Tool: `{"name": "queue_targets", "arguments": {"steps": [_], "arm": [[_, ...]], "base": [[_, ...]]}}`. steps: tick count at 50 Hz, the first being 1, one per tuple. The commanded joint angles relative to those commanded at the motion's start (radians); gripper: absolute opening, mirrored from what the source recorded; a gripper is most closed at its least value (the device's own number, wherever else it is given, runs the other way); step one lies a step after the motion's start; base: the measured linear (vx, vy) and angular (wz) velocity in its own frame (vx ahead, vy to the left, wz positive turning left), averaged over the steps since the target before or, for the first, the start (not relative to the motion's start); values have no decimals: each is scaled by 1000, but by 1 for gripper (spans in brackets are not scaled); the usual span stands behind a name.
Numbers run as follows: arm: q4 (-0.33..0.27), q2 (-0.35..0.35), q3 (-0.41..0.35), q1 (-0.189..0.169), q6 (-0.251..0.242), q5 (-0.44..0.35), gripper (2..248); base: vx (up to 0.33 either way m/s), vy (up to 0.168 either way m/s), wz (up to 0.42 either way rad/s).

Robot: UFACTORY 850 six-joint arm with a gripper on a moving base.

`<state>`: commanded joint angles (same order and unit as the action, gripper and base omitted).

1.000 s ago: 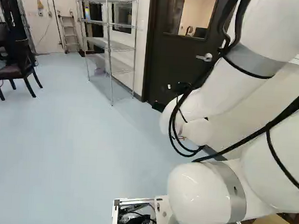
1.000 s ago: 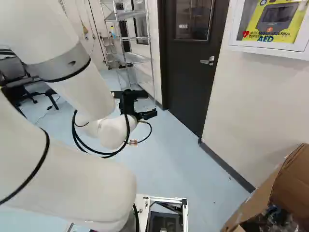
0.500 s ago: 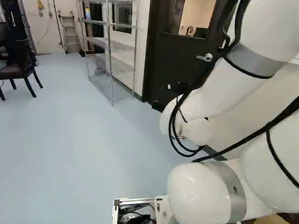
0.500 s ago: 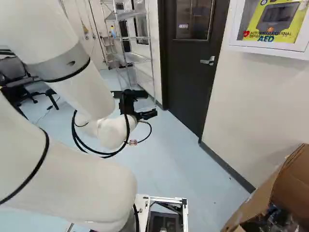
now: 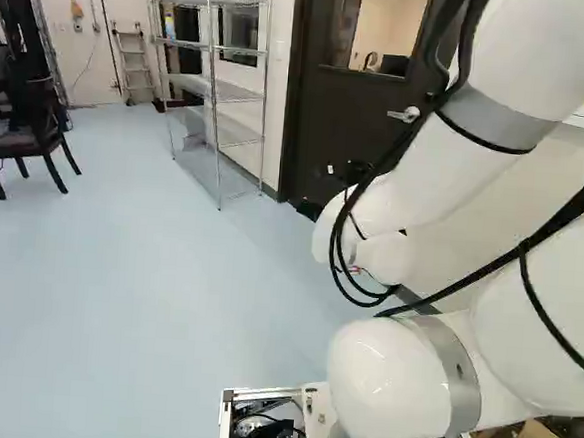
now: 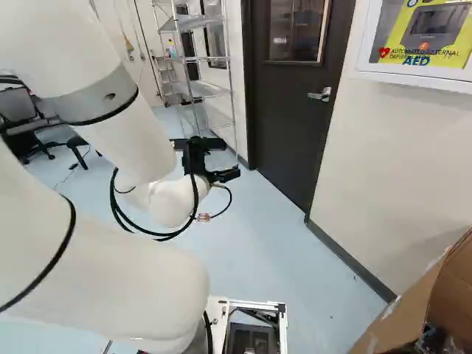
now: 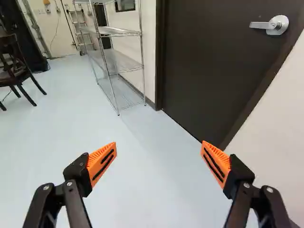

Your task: Open the door and move inside

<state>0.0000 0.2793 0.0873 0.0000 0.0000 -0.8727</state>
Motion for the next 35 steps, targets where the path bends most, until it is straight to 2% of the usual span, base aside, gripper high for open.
{"name": "queue_targets", "arguments": {"steps": [35], "arm": [[0,0,0,0,0,0,247]], "base": [[146,59,-19]]}}
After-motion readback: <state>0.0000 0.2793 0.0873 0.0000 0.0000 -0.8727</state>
